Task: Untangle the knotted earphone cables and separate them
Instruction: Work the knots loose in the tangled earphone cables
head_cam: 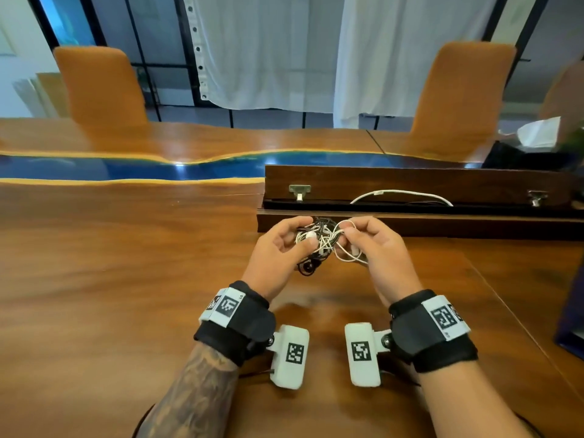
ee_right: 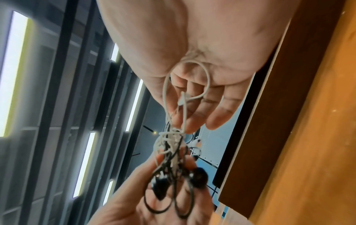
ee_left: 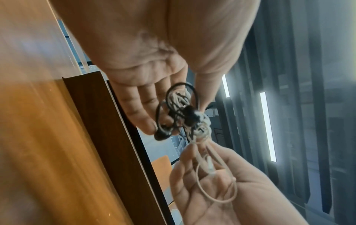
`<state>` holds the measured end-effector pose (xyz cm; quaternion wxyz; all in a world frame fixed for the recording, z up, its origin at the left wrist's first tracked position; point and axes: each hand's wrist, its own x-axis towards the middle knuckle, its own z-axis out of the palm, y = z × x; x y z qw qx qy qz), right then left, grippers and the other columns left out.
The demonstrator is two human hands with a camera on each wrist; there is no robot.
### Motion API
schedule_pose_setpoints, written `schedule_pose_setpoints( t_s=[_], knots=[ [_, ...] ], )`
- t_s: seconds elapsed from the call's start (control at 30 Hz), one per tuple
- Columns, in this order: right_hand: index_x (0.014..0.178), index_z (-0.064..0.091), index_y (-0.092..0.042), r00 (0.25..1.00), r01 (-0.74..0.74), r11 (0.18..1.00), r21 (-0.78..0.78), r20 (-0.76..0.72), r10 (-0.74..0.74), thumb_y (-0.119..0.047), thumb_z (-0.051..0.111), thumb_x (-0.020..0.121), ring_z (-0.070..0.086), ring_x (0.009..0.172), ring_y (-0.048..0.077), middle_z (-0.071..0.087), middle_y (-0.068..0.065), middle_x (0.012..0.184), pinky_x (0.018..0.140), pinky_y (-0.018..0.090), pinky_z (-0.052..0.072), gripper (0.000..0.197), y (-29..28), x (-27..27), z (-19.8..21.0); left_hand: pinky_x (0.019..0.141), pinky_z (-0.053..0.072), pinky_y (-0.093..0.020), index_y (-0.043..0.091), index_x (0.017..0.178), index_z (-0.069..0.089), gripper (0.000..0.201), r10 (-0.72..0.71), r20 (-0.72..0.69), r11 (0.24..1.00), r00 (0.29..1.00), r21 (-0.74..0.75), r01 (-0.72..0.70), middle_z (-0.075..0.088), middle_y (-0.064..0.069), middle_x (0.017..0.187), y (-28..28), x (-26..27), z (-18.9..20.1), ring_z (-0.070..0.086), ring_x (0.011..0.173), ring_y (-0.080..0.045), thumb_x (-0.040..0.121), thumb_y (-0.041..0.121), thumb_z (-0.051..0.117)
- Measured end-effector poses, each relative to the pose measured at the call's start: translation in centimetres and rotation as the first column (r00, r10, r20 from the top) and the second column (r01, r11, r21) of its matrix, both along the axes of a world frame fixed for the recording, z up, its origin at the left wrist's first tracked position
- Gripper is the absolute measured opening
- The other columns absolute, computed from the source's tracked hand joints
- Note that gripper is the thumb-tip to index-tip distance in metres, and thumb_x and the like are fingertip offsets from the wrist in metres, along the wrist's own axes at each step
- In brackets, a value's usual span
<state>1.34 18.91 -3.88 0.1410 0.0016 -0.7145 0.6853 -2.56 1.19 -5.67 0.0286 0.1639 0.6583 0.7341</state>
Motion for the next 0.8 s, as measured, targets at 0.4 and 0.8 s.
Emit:
schedule_pose_setpoints(
  t_s=[0.4,0.8],
  knots=[
    [0.121,0.067,-0.028,0.978,0.066,0.992,0.110,-0.202,-0.043,-0.043,0.063,0.087,0.063,0.109,0.000,0.070,-0.013,0.116,0.089,0.017,0.053,0.037,-0.7,2.1,-0.4,0.061,0.055,-0.022,0.005,0.097,0.071,0.014,0.169,-0.113,0.986,0.979,0.026,-0.167,0.077,-0.004,0.077,-1.0,2.2,0.3,0.073,0.070,-0.013,0.094,0.018,0.067],
    [0.117,0.069,-0.030,0.992,-0.097,0.978,0.183,-0.067,0.111,-0.011,0.066,0.096,0.067,0.102,0.008,0.071,-0.011,0.114,0.080,0.022,0.057,0.028,-1.2,2.1,-1.0,0.073,0.055,-0.019,0.006,0.118,0.066,0.025,-0.007,-0.115,0.997,0.993,-0.083,-0.003,0.074,-0.004,0.102,-0.4,2.6,0.0,0.071,0.089,-0.011,0.098,-0.004,0.056]
  ],
)
